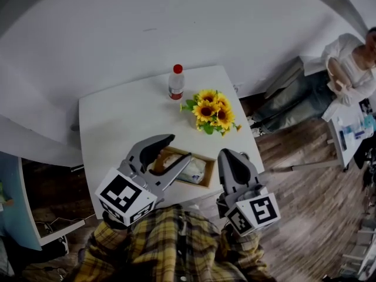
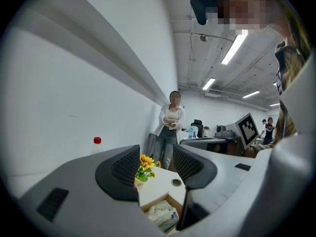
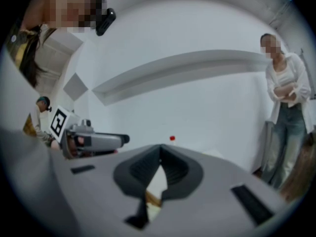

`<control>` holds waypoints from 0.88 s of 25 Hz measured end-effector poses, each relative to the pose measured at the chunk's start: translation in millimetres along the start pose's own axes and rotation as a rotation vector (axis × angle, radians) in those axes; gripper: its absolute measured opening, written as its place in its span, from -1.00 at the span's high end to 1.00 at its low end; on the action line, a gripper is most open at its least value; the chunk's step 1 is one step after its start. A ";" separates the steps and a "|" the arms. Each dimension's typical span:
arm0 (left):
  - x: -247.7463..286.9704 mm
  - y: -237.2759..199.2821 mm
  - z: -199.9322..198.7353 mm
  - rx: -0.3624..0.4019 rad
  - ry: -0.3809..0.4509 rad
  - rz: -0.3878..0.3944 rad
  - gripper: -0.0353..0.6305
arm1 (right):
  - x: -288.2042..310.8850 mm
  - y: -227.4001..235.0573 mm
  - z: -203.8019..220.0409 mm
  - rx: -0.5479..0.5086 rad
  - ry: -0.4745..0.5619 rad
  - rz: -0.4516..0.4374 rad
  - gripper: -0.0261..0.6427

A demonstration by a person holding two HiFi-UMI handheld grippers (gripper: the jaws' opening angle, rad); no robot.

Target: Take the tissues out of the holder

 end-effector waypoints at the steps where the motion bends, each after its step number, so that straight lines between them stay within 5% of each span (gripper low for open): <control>1: 2.6 -0.9 3.8 0.001 -0.018 0.017 0.27 | 0.5 0.1 0.3 0.002 0.001 -0.001 0.89; 6: 21.6 -6.0 37.7 0.030 -0.172 0.074 0.27 | -2.0 1.1 4.8 0.022 0.001 0.008 0.89; 11: 41.2 -7.1 81.3 0.067 -0.391 0.210 0.27 | -6.1 2.8 15.2 0.043 -0.022 0.025 0.89; 22: 81.8 2.0 159.1 0.417 -0.823 0.373 0.27 | -25.6 18.2 38.3 0.104 -0.053 0.082 0.89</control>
Point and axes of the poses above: the fingertips, and each gripper's own axes: x forward along the fingers, y to its right, z out of its underside, the point moved 9 cm from there along -x, backward along the fingers, and after that the axes turned 3 degrees about -y, right-handed, at the moved point
